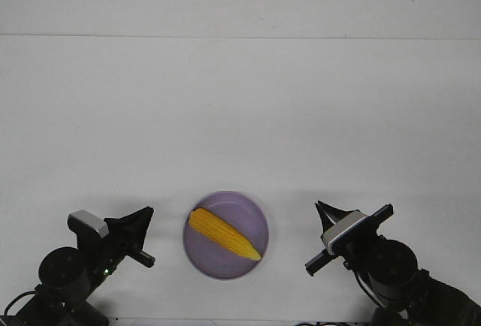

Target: Place corn on plate with both arms

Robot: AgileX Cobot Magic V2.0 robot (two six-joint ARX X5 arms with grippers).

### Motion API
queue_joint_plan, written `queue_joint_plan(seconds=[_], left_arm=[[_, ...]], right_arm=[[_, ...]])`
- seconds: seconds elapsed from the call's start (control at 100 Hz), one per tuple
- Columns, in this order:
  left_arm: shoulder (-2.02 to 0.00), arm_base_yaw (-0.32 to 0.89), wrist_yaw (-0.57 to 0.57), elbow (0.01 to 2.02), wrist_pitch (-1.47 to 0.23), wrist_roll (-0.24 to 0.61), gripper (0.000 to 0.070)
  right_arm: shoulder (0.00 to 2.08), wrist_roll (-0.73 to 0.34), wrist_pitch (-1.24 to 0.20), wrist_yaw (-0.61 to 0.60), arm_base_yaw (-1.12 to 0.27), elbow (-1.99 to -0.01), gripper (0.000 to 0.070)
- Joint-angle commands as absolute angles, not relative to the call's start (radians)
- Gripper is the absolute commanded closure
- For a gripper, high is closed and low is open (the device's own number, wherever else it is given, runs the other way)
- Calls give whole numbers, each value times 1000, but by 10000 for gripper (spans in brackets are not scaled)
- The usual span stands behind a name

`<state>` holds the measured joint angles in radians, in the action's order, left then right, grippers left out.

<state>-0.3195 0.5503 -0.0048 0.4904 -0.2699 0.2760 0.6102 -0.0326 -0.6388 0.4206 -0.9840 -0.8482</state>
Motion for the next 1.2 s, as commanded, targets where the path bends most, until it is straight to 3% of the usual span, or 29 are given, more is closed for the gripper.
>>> queue_joint_plan(seconds=[0.0,0.32,0.37,0.48,0.64,0.74,0.94,1.19], left_arm=[[-319,557,-8,502,-260,266,684],[-319,556,-9,502,-267,262,684],[-308,540,-39,501,-268,199,685],[-262,427,-41,469,-248,58,685],[-147,193,-65,316,-175,20,685],[-73,113,-67,211,-123,-15,685],[-3,99,-80,62,-63,-98,685],[-3,97,-79,13,41,-100,685]], right_arm=[[615,-29,-627,423,-994,-864,683],[615,-29,-627,423,-994,-863,683],[615,-29,-627,423,-994,-864,683],[615,-29,-627,423,-994,-864,683],[615,-29,-627,423,-994,-864,683],[615,-29,-627,423,-994,-864,683],[615,-29,-627,423,-994,-864,683],[615,-29,-628,423,-994,-864,683]])
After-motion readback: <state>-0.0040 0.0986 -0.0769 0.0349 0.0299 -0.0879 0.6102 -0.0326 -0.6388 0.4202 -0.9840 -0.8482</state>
